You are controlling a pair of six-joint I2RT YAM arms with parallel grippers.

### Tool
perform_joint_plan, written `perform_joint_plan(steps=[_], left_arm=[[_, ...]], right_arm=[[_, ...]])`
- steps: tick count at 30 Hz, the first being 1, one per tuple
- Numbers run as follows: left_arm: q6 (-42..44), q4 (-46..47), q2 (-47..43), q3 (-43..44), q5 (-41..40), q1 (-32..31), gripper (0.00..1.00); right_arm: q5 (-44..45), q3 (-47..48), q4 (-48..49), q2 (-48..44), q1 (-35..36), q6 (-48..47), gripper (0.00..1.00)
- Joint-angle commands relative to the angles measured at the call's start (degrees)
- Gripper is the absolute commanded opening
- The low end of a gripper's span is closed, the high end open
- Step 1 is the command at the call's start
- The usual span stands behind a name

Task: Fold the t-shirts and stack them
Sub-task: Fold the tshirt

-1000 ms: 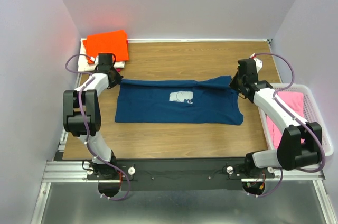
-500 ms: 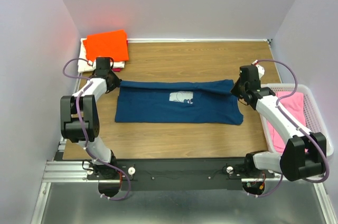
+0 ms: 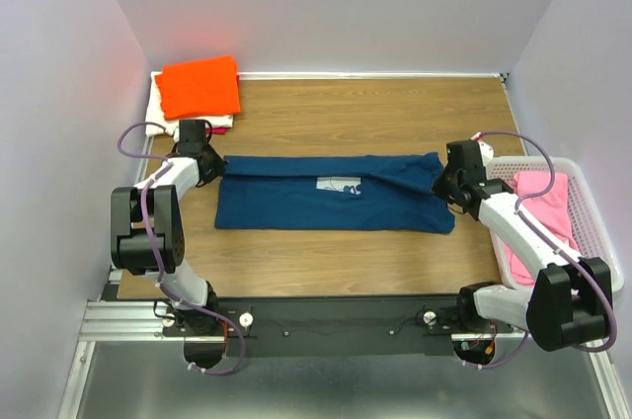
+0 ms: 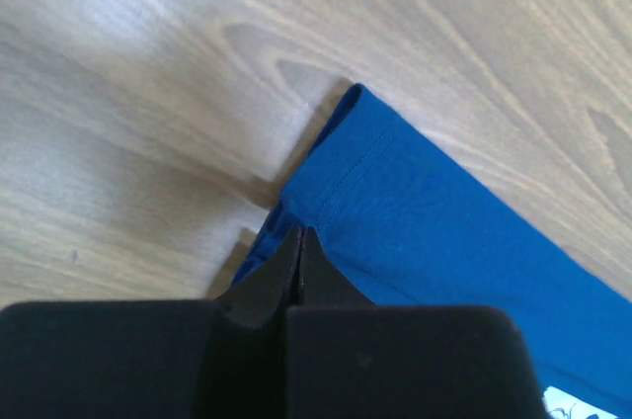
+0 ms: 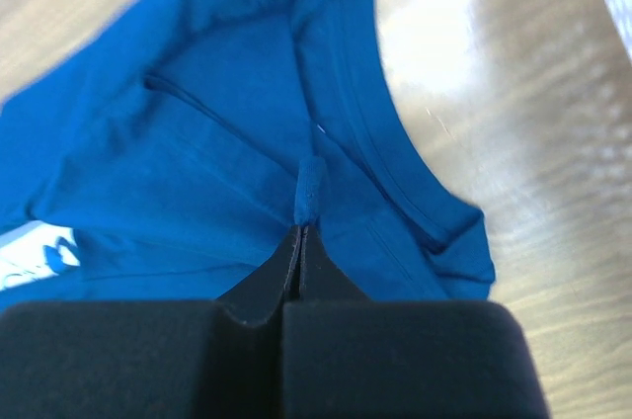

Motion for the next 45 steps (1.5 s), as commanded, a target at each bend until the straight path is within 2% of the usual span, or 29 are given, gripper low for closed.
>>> perform_joint_plan(steps=[1, 7, 11, 14, 21, 27, 37, 41, 43, 44, 45], left_arm=[[-0.02, 1.62, -2.3, -2.03, 0.42, 0.62, 0.0], [-0.11, 2.5, -2.65, -4.05, 0.77, 0.62, 0.0], [-0.2, 2.85, -2.57, -3.79, 1.04, 0.62, 0.0], [-0.11, 2.85, -2.48, -3.26, 1.04, 0.71, 0.0], [-0.11, 2.41, -2.3, -3.17, 1.04, 0.89, 0.0], [0.15, 1.97, -2.13, -2.38, 1.04, 0.97, 0.0], [0.15, 2.41, -1.51, -2.56, 2.6, 0.97, 0.0], [0.07, 2.59, -1.25, -2.65, 3.23, 0.97, 0.0], [0.15, 2.59, -1.07, -2.65, 3.41, 0.97, 0.0], [0.24, 2.59, -0.9, -2.65, 3.67, 0.97, 0.03], [0.24, 2.59, -0.81, -2.56, 3.85, 0.97, 0.16]], right_arm=[[-0.88, -3.12, -1.45, -1.45, -0.19, 1.95, 0.0], [-2.55, -5.49, -1.19, -0.04, -0.19, 3.09, 0.01], [-3.52, -6.37, -0.23, 0.66, -0.28, 3.09, 0.07], [-3.61, -7.17, 0.39, 0.75, -0.19, 2.83, 0.08], [-5.01, -9.36, 0.48, -2.32, -0.19, 3.7, 0.04], [-7.81, -9.63, 0.3, -7.06, -0.19, 3.36, 0.04], [-12.04, -10.42, 0.83, -8.74, -0.19, 3.53, 0.04], [-13.1, -12.35, 2.15, -8.92, -0.19, 3.36, 0.09], [-13.19, -12.88, 2.15, -8.74, -0.19, 3.01, 0.15], [-13.19, -13.05, 2.15, -8.66, -0.11, 2.92, 0.28], [-13.19, -13.14, 2.06, -9.09, -0.19, 2.74, 0.35]])
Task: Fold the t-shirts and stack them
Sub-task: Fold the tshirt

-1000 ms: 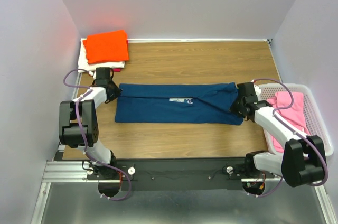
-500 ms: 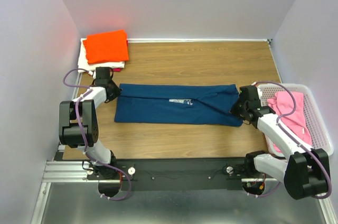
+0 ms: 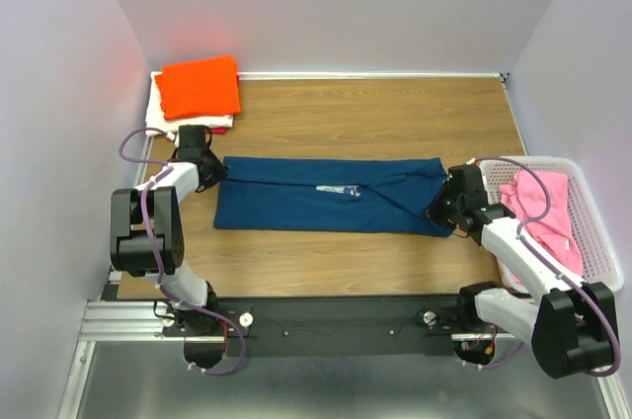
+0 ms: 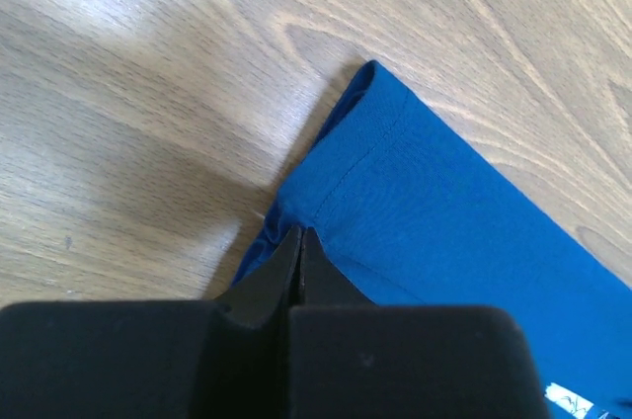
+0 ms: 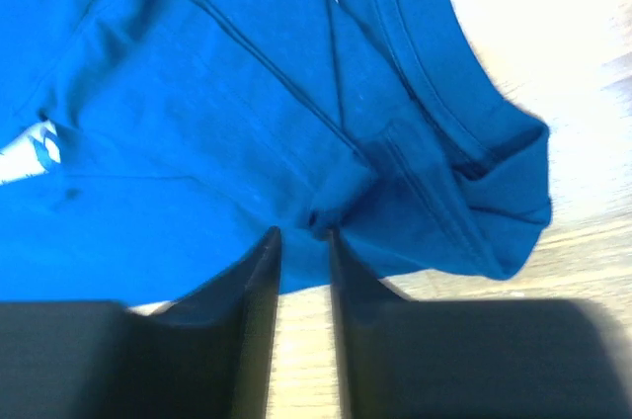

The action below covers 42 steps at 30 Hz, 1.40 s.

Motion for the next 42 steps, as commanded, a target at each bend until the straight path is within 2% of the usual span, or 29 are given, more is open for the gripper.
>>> perform_joint_plan(steps=[1, 3, 7, 10, 12, 20, 24, 42], left_arm=[[0.31, 0.66, -0.11, 0.87, 2.08, 0.6, 0.22], [0.57, 0.49, -0.63, 1.05, 2.34, 0.6, 0.34], [1.8, -1.17, -2.65, 2.1, 1.64, 0.6, 0.39], [3.2, -2.32, -4.33, 3.51, 1.29, 0.6, 0.39], [5.13, -2.24, -4.77, 4.21, 2.34, 0.6, 0.39], [9.88, -2.41, -5.73, 6.15, 9.37, -0.54, 0.38], [11.99, -2.15, -7.05, 6.32, 10.96, -0.72, 0.38], [12.96, -0.66, -8.46, 4.83, 13.24, -0.8, 0.36]], right_arm=[[-1.56, -1.36, 0.71, -1.27, -0.19, -0.19, 0.49], [-1.39, -1.1, 0.62, -2.84, -0.11, -0.1, 0.58], [-1.56, 1.53, 0.53, -3.73, -0.11, -0.8, 0.6], [-1.56, 5.74, 1.41, -0.85, -0.11, -2.9, 0.58], [-0.86, 8.03, 2.9, 3.9, -0.11, -4.23, 0.52], [0.72, 18.23, 11.51, 20.6, -0.19, -8.89, 0.49], [0.99, 21.48, 12.04, 27.36, -0.11, -9.86, 0.49], [-1.03, 22.1, 16.7, 35.02, 2.44, -7.92, 0.47]])
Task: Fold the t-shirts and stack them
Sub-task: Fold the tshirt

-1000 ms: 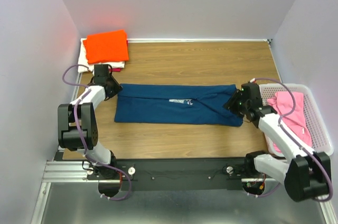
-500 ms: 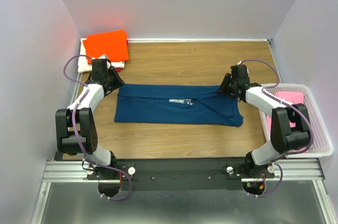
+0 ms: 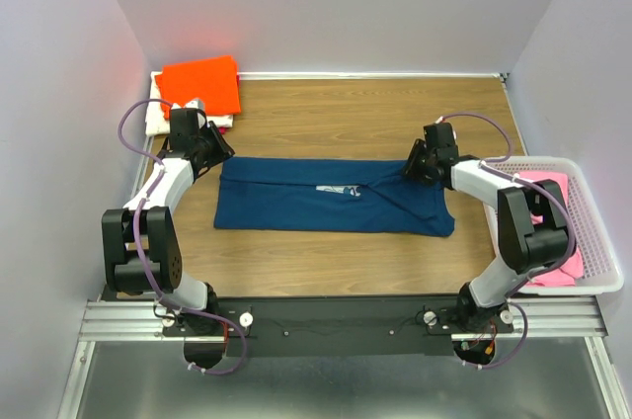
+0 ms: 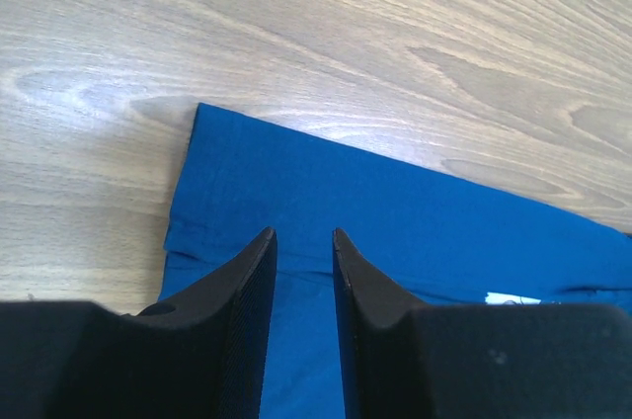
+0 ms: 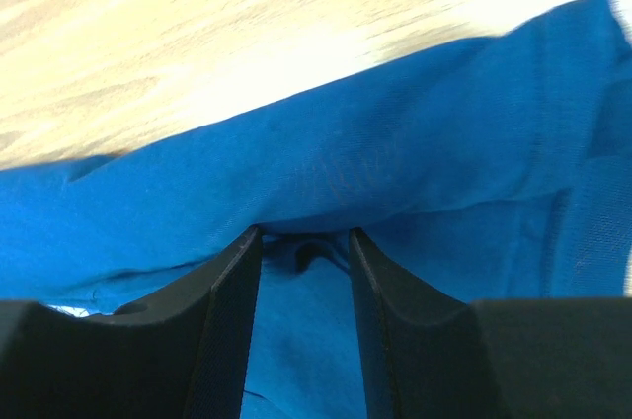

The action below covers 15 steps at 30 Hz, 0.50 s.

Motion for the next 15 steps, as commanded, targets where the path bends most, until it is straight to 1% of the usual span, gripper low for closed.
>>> perform_joint_plan(steps=[1, 4, 7, 8, 10, 11, 12, 15], left_arm=[[1.14, 0.53, -1.42, -0.13, 1.77, -0.26, 0.36], [1.14, 0.61, -1.51, -0.4, 1.77, -0.26, 0.36], [1.14, 0.61, -1.51, -0.57, 1.86, -0.26, 0.36], [1.14, 0.53, -1.51, -0.57, 1.77, -0.26, 0.35], [1.14, 0.61, -1.51, -0.57, 1.77, -0.26, 0.35], [1.14, 0.53, -1.51, -0.57, 1.85, -0.26, 0.35], [1.14, 0.61, -1.51, -0.57, 1.86, -0.26, 0.36], [1.14, 0.53, -1.34, -0.66, 2.03, -0.34, 0.35]], right_arm=[[-0.51, 1.67, 1.88, 1.85, 1.37, 0.86, 0.45], [-0.6, 1.67, 1.88, 1.41, 2.16, 1.21, 0.42], [-1.03, 1.41, 1.88, 0.62, 2.6, 1.57, 0.32], [-1.12, 1.23, 1.8, 0.36, 2.86, 1.65, 0.25], [-1.04, 0.62, 1.8, -0.34, 3.04, 1.83, 0.17], [-1.04, 0.27, 1.8, -1.13, 3.22, 2.01, 0.11], [-2.78, -0.09, 1.8, -1.66, 3.31, 2.09, 0.08], [-3.41, -1.14, 1.01, -3.68, 3.74, 2.45, 0.01]])
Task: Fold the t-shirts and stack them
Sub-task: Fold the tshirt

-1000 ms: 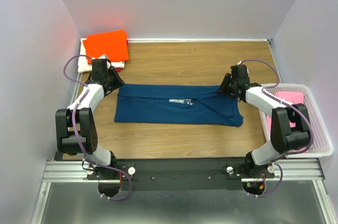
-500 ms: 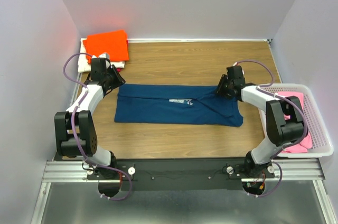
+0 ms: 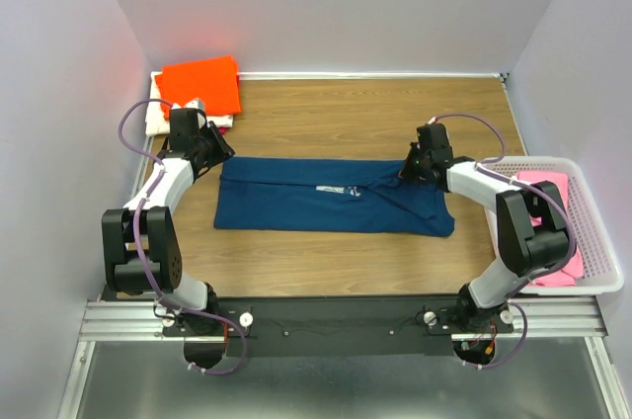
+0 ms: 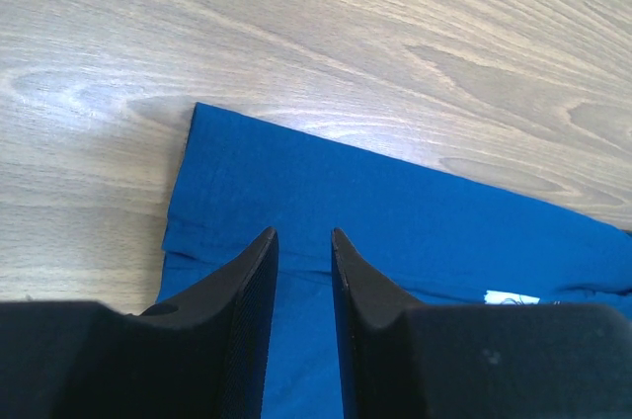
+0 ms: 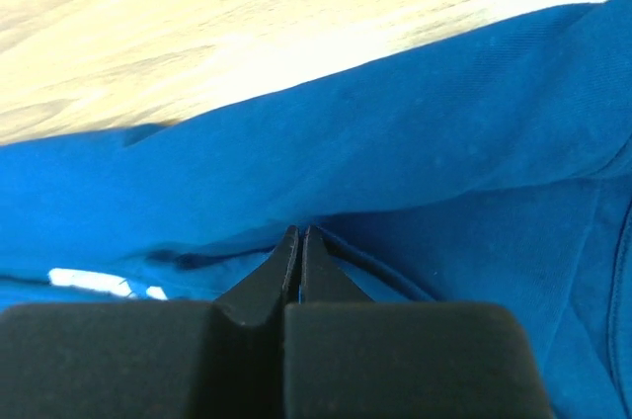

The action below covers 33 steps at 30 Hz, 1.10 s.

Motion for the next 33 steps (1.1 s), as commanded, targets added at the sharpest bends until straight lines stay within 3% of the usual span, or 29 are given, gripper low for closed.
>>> perform_joint_plan(steps=[1, 14, 27, 33], left_arm=[[1.07, 0.42, -1.33, -0.7, 1.62, -0.17, 0.35], [1.08, 0.5, -0.9, -0.88, 1.88, -0.61, 0.35], [1.08, 0.5, -0.46, -1.06, 2.14, -1.22, 0.35], [1.08, 0.5, -0.19, -0.97, 2.58, -1.66, 0.35]], right_arm=[[-2.4, -1.25, -0.06, -4.1, 0.82, 1.07, 0.0], [-5.31, -5.12, -3.93, -14.03, 6.96, 6.07, 0.0], [-0.39, -9.86, -3.94, -14.92, 16.37, 13.46, 0.01], [1.81, -9.34, -3.94, -12.9, 18.13, 13.03, 0.17]])
